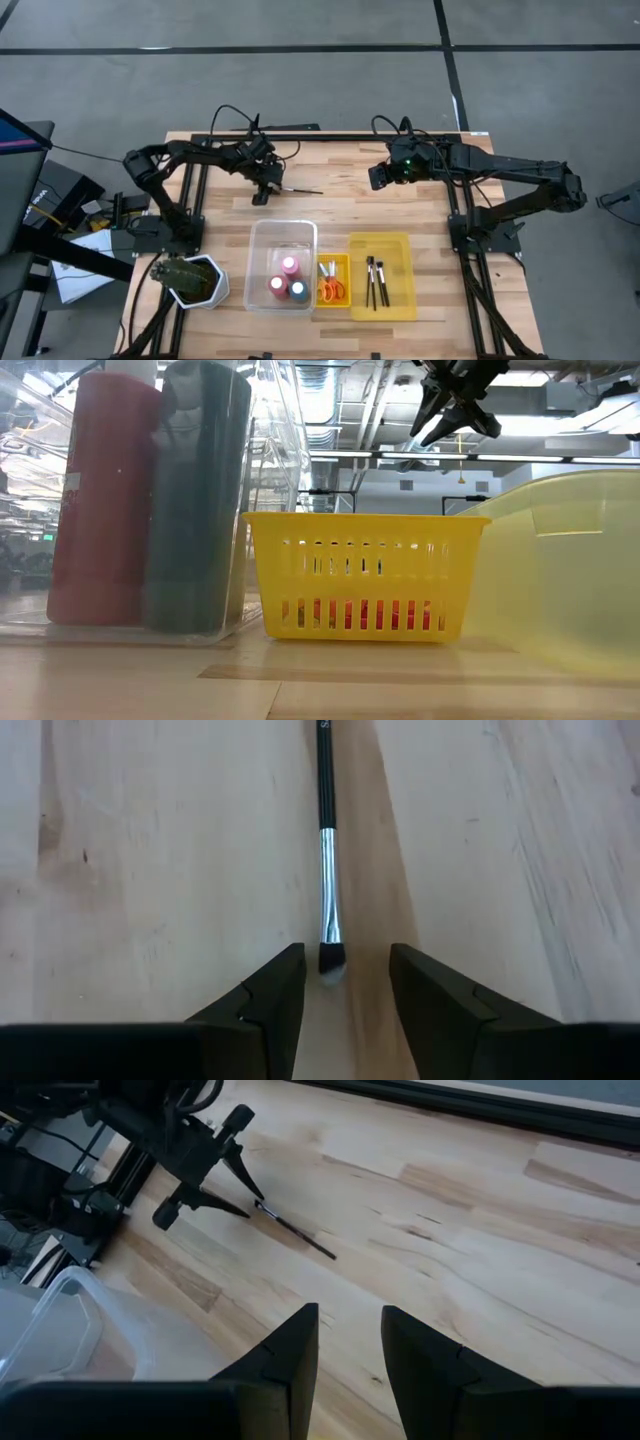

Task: Pick & Place Paint Supplies
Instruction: Put the black paint brush into the right yellow bin

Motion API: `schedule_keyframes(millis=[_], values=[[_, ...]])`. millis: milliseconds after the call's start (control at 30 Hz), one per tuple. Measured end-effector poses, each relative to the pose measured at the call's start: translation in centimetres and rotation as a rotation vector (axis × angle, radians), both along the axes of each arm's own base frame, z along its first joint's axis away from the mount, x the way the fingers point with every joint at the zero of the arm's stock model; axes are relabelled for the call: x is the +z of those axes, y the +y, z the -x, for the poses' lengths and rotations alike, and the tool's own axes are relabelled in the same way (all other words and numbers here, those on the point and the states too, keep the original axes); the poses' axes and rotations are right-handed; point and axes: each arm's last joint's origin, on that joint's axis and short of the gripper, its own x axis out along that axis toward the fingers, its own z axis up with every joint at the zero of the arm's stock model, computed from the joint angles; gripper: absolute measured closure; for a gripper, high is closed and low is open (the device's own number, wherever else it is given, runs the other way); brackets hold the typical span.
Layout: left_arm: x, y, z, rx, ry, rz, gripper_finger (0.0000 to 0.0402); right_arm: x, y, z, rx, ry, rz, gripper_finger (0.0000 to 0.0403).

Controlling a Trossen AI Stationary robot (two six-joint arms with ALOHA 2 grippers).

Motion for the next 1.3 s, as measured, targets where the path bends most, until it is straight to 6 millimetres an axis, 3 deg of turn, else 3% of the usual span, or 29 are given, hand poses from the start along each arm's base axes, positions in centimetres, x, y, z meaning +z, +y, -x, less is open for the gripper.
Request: schedule_keyframes(millis=[167,833,1033,1300], values=[[-0.6,0.1,-0.2,0.002,0.001,0.007,0.0272,0.0,0.0,0.0,0.004,-0.003,-0.011,0.0294],[-0.8,0.2,0.0,0.029,0.039,-0.017,0.0394,0.0,0.0,0.0,0.008,-0.001,-0.01,0.0294],[-0.6,0.1,0.0,0.038,0.039,-0.017,0.0398,0.0,0.0,0.0,0.011,-0.001,-0.012,0.0294],[1.2,-0.1,0.4,0.057,0.017,-0.062,0.0401,0.0,0.0,0.0,0.011,-0.001,-0.013,0.0294]])
